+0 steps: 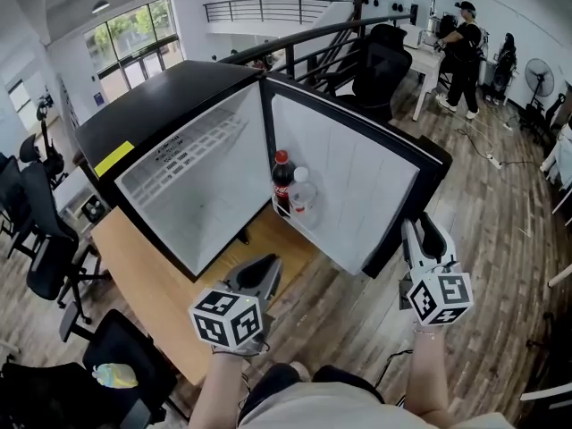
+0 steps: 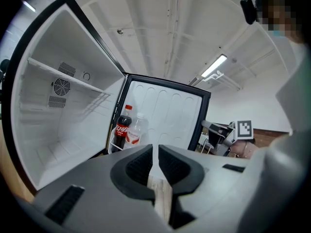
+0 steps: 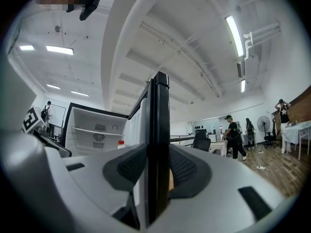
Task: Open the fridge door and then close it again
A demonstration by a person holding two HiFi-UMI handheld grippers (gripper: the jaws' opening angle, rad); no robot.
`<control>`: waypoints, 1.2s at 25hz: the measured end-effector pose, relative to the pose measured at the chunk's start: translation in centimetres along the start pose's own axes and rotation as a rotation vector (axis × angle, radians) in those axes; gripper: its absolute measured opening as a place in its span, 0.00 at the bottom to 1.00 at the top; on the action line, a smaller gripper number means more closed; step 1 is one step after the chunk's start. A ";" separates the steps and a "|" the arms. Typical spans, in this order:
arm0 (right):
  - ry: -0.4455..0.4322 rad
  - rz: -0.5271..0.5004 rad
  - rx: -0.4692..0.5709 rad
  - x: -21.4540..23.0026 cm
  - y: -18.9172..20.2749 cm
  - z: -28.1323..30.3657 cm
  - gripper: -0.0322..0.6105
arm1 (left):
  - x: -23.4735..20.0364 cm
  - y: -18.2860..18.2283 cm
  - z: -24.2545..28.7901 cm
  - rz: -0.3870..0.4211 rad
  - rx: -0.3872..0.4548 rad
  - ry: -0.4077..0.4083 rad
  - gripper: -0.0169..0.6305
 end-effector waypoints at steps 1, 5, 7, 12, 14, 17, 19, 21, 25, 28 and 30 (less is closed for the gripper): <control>-0.006 0.000 0.000 -0.3 0.0 -0.2 0.24 | -0.1 0.0 -0.2 -0.001 0.001 0.001 0.09; -0.053 -0.021 -0.024 -2.4 -0.2 -1.2 0.23 | -0.4 0.2 -1.6 -0.005 0.008 0.000 0.09; -0.074 -0.030 -0.035 -3.5 -0.1 -2.0 0.23 | -0.5 0.8 -2.6 -0.010 0.002 0.001 0.09; -0.092 -0.020 -0.044 -6.1 0.0 -3.5 0.17 | -1.3 1.3 -5.3 -0.029 -0.009 -0.008 0.09; -0.100 -0.018 -0.051 -7.2 -0.1 -4.0 0.18 | -1.6 1.7 -6.5 -0.038 -0.012 -0.019 0.09; -0.122 -0.011 -0.060 -8.9 -0.2 -4.5 0.18 | -1.9 2.0 -8.3 -0.051 -0.017 -0.031 0.09; -0.146 -0.009 -0.064 -10.0 -0.2 -4.7 0.18 | -2.1 2.1 -9.2 -0.058 -0.014 -0.035 0.09; -0.180 -0.007 -0.063 -11.1 -0.1 -4.9 0.18 | -2.3 2.4 -9.9 -0.068 -0.012 -0.037 0.09; -0.245 -0.017 -0.077 -13.5 -0.1 -5.2 0.18 | -2.5 3.3 -11.2 -0.074 -0.021 -0.035 0.09; -0.284 -0.043 -0.115 -15.0 0.2 -5.4 0.16 | -2.4 3.2 -12.0 -0.069 -0.013 -0.038 0.09; -0.318 -0.091 -0.176 -16.3 0.8 -5.4 0.05 | -2.2 3.3 -12.5 -0.072 -0.008 -0.041 0.09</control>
Point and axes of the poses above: the fingertips, and each gripper's own axes: z forward along the fingers, x to its right, y out of its underside, the point moved 5 cm from there along -z, backward along the fingers, and after that the axes turned 4 degrees about z, right-handed, at the moved point
